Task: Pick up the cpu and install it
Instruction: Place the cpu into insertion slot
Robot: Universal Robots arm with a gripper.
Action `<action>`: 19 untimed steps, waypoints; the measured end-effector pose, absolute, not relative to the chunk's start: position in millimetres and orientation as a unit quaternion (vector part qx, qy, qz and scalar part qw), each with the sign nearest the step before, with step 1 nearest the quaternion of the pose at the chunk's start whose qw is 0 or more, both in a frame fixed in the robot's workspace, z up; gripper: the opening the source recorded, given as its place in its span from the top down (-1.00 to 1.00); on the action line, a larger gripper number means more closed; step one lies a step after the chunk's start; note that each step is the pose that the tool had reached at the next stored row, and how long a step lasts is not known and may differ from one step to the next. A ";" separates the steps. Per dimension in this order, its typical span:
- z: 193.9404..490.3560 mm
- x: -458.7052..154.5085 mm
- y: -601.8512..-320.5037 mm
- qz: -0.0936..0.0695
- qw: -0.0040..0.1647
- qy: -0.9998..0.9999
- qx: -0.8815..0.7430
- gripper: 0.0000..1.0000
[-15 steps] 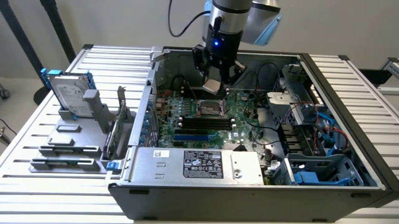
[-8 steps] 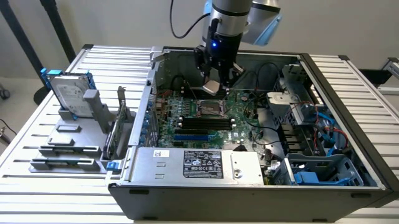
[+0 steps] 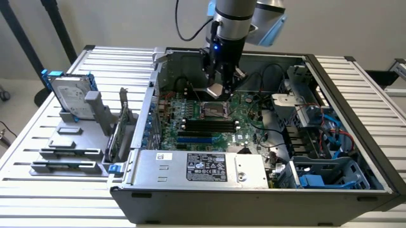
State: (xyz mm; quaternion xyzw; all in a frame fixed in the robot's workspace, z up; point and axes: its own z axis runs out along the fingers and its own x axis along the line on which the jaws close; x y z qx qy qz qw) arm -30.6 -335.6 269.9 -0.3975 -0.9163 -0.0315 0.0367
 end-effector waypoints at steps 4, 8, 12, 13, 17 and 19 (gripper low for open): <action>266.3 -30.6 -335.6 -0.033 0.036 -0.901 -0.430 -0.09; 262.4 -30.7 -335.6 -0.034 0.034 -0.885 -0.463 -0.09; 258.0 -30.7 -335.6 -0.035 0.033 -0.868 -0.495 -0.09; 256.9 -30.7 -335.6 -0.035 0.033 -0.863 -0.503 -0.09; 252.2 -30.7 -335.6 -0.037 0.031 -0.844 -0.534 -0.09; 249.9 -30.6 -335.6 -0.037 0.031 -0.834 -0.549 -0.09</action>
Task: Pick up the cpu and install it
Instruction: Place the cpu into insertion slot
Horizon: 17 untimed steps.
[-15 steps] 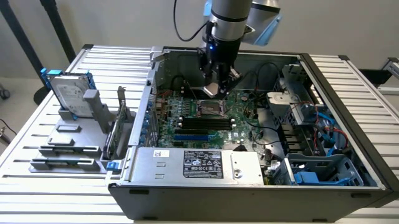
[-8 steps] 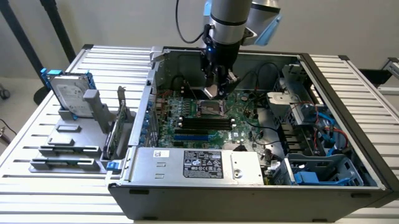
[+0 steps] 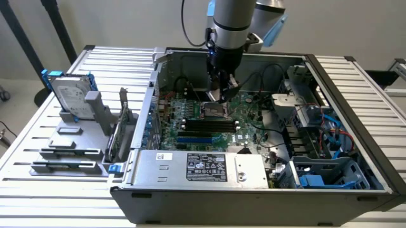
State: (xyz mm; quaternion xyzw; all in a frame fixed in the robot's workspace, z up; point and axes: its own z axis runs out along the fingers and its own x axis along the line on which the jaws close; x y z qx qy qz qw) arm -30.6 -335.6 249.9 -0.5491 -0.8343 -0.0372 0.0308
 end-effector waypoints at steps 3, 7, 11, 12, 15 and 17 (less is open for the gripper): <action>246.4 -30.7 -335.6 -0.038 0.030 -0.819 -0.572 -0.09; 241.6 -30.7 -335.6 -0.039 0.028 -0.797 -0.601 -0.09; 237.5 -30.6 -335.6 -0.040 0.027 -0.775 -0.630 -0.09; 236.7 -30.6 -335.6 -0.040 0.027 -0.770 -0.637 -0.09; 234.5 -30.6 -335.6 -0.040 0.026 -0.753 -0.656 -0.09; 232.9 -30.6 -335.6 -0.041 0.026 -0.741 -0.669 -0.09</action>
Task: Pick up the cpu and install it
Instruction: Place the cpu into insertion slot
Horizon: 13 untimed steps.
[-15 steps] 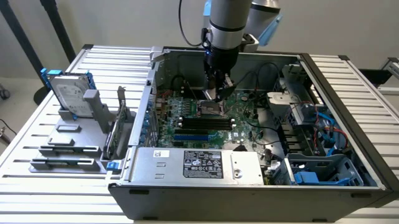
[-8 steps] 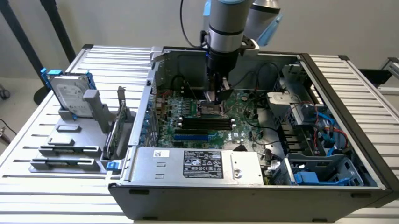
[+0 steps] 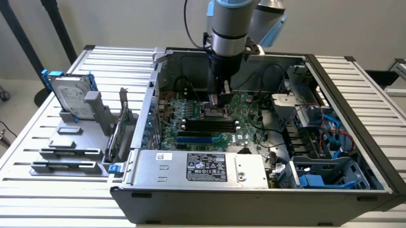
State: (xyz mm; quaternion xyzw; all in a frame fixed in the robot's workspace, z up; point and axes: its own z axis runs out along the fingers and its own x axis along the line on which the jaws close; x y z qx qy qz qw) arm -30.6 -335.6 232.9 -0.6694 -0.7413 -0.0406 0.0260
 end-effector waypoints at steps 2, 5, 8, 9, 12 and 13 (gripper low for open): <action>231.1 -30.7 -335.6 -0.041 0.026 -0.730 -0.682 -0.09; 229.2 -30.7 -335.6 -0.041 0.025 -0.715 -0.698 -0.09; 228.0 -31.5 -335.6 -0.040 0.025 -0.705 -0.708 -0.09; 227.4 -32.2 -335.6 -0.040 0.025 -0.703 -0.710 -0.09; 225.1 -36.6 -335.6 -0.039 0.024 -0.699 -0.713 -0.09; 224.4 -38.5 -335.6 -0.038 0.023 -0.699 -0.714 -0.09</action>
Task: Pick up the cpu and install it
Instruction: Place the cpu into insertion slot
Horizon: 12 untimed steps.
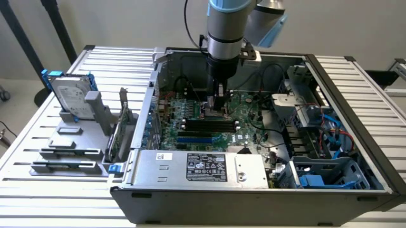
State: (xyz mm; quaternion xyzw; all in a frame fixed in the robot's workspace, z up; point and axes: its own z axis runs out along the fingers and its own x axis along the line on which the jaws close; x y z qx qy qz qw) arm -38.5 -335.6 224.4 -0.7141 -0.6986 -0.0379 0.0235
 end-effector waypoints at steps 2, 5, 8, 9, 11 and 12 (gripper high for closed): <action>223.0 -42.6 -335.6 -0.037 0.022 -0.697 -0.716 -0.09; 222.0 -48.7 -335.6 -0.035 0.021 -0.696 -0.717 -0.09; 221.7 -49.6 -335.7 -0.034 0.020 -0.696 -0.717 -0.09; 221.7 -49.6 -335.5 -0.034 0.019 -0.696 -0.717 -0.09; 221.6 -49.6 -335.3 -0.034 0.018 -0.696 -0.717 -0.09; 221.5 -49.6 -335.1 -0.034 0.018 -0.696 -0.717 -0.09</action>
